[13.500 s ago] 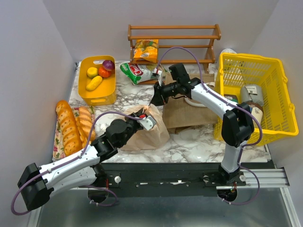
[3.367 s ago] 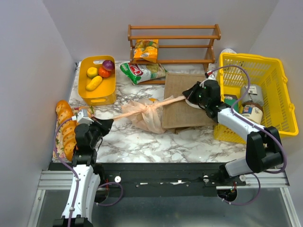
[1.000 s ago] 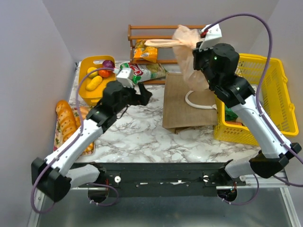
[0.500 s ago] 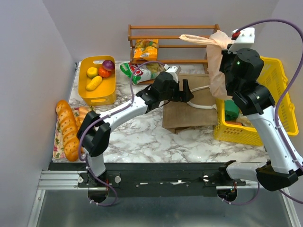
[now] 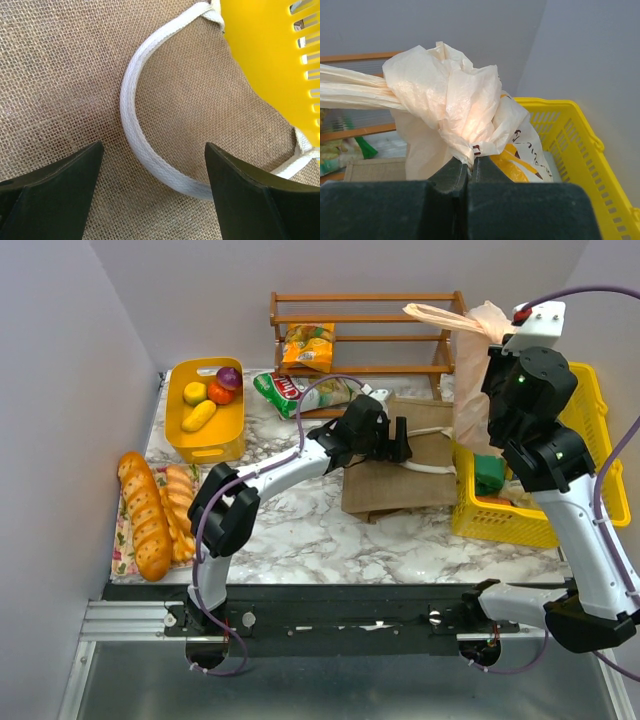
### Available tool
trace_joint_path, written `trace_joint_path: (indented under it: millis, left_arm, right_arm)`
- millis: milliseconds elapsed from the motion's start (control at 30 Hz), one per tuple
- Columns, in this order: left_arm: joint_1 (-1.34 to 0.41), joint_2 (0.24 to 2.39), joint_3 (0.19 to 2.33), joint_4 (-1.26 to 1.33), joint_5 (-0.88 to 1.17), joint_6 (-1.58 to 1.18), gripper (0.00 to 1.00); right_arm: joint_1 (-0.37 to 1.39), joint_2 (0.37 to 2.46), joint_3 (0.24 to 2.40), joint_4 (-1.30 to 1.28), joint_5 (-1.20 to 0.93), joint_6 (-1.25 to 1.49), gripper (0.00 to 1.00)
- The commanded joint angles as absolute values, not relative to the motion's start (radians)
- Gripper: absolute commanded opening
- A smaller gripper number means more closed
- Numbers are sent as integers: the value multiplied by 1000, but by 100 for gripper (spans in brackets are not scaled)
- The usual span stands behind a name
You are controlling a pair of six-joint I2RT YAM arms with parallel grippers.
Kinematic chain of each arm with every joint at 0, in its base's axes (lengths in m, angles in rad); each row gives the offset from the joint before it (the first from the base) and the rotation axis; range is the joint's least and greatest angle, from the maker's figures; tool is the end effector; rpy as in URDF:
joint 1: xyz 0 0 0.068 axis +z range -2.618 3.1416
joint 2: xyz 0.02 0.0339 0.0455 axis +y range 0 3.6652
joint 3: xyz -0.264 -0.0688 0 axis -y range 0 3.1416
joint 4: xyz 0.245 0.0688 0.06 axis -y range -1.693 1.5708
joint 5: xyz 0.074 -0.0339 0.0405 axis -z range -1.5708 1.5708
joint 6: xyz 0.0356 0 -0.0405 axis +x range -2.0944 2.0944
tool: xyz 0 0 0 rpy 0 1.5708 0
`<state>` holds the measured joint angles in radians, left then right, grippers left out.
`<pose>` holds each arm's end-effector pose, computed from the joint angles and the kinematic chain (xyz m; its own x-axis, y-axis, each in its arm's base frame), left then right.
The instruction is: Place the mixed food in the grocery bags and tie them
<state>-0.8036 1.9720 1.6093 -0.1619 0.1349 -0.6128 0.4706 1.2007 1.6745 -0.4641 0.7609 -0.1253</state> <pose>0.3214 -0.3402 0.2710 -0.7411 -0.0525 -0.6693 0.4497 0.7015 -0.5529 0.2027 0.0756 0.5258 -0.0272 -0.1154 -0.9929 0.2850 0.9512 -0.1183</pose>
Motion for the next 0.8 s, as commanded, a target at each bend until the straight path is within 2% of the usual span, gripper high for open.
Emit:
trace_joint_path:
  millis: [0,67,167,200,267,300,333,567,767]
  left_arm:
    - [-813,1988,1582,-141,233,-632,89]
    - [-818,2011,1583,-112,277,-655,84]
    - [-818,2031,1592,-86,325,-675,60]
    - [-819,2028,1574,-66,360,-686,42]
    - [-816,1997,1546,-5,371,-713,22]
    - [-805,1982,1520,33,362,-733,4]
    - [-798,1962,1505,55,359,-744,0]
    - [-655,1648,1235,336,262,-839,0]
    - [-520,1427,1057,355,134,-804,0]
  right_arm:
    - [457,1210,1681,-437,807,-137,1]
    - [457,1207,1674,-437,796,-129,1]
    - [457,1195,1657,-437,778,-115,1]
    - [456,1193,1654,-437,773,-114,1]
    - [459,1195,1644,-437,769,-110,1]
    - [457,1193,1643,-437,767,-110,1]
    - [457,1195,1641,-436,767,-112,1]
    - [457,1192,1635,-442,698,-104,1]
    - [459,1212,1638,-475,548,-55,1]
